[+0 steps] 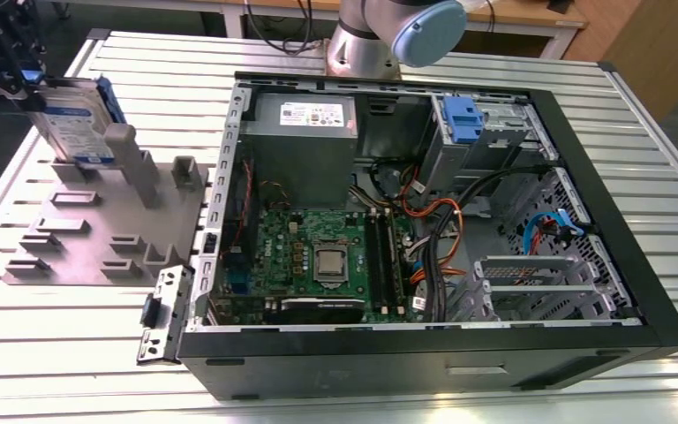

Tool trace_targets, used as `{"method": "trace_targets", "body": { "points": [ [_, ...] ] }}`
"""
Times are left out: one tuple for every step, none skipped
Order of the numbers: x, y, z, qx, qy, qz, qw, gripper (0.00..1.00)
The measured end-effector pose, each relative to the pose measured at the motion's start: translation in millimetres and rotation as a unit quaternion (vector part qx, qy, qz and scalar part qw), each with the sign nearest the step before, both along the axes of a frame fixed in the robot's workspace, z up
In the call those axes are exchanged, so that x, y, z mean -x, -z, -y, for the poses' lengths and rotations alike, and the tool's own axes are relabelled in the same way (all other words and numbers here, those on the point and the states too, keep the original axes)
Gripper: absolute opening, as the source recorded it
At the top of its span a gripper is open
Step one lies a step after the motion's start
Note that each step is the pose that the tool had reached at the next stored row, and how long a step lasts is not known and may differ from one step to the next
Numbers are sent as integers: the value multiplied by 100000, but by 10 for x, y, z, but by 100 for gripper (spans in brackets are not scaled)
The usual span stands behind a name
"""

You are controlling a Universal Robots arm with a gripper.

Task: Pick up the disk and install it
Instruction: 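Pick up the disk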

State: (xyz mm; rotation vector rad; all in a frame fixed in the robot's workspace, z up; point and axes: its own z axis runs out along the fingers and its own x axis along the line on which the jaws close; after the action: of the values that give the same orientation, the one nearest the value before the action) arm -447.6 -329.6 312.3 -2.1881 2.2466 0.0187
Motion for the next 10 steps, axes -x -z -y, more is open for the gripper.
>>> {"method": "trace_targets", "body": {
  "points": [
    [0,-5,0,-5,-1,5,100000,36],
    [0,-11,0,-5,-1,9,100000,36],
    [0,-16,0,-6,0,11,100000,36],
    [0,-19,0,-10,0,22,100000,36],
    [0,-23,0,-9,0,17,100000,36],
    [0,-29,0,-3,-1,8,100000,36],
    [0,-30,0,-8,0,16,100000,36],
    [0,-32,0,-6,-1,11,100000,36],
    [0,-32,0,-6,-2,13,100000,36],
    [0,-33,0,-4,0,7,100000,36]
  ]
}}
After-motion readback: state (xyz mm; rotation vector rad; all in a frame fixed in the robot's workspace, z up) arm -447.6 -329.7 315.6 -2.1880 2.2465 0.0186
